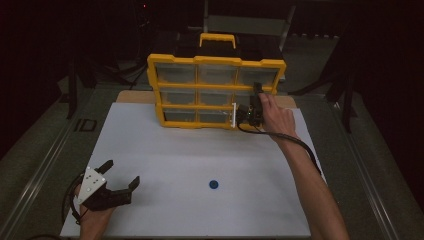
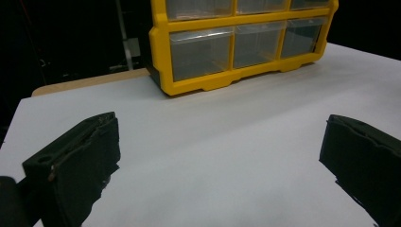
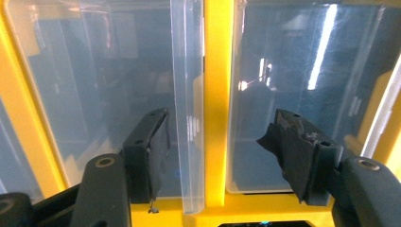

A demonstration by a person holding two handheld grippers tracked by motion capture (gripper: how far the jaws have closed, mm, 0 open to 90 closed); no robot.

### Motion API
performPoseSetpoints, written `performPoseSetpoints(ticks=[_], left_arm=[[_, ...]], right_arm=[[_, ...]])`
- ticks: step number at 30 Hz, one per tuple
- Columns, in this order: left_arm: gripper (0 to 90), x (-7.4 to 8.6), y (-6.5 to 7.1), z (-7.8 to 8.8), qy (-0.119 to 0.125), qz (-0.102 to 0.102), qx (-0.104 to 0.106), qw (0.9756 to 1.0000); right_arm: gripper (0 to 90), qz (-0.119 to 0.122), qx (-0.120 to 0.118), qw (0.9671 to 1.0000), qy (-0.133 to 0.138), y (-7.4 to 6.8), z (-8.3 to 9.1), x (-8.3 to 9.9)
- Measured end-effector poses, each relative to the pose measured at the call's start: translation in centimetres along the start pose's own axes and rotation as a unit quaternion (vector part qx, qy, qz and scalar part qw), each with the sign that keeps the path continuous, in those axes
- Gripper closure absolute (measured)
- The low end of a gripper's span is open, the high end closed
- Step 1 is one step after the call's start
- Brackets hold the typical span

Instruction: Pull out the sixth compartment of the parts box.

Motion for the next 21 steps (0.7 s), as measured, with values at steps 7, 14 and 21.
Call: performPoseSetpoints(ticks=[7, 14, 21], left_arm=[[0.0, -0.02, 0.06, 0.04, 0.0, -0.001, 0.001, 1.0], [0.0, -0.02, 0.03, 0.04, 0.001, 0.0, 0.0, 1.0], [0.0, -0.02, 0.01, 0.05, 0.001, 0.001, -0.001, 1.0]], right_arm=[[39.9, 0.009, 0.019, 0.9998, 0.002, -0.12, 0.0, 0.04], [42.1, 0.014, 0.031, 0.9994, 0.003, -0.23, 0.03, 0.16], [44.3, 0.018, 0.025, 0.9995, 0.006, -0.22, 0.23, 0.29]])
Point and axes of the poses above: each handheld gripper's, and its own axes: z roughly backward along the jaws, x roughly out of its underside, y roughly to its right, the point moved 2 cm from there along -z, roughly forward along the jaws, and after that the axes turned 12 degrees about -x, right-handed, at the moved point
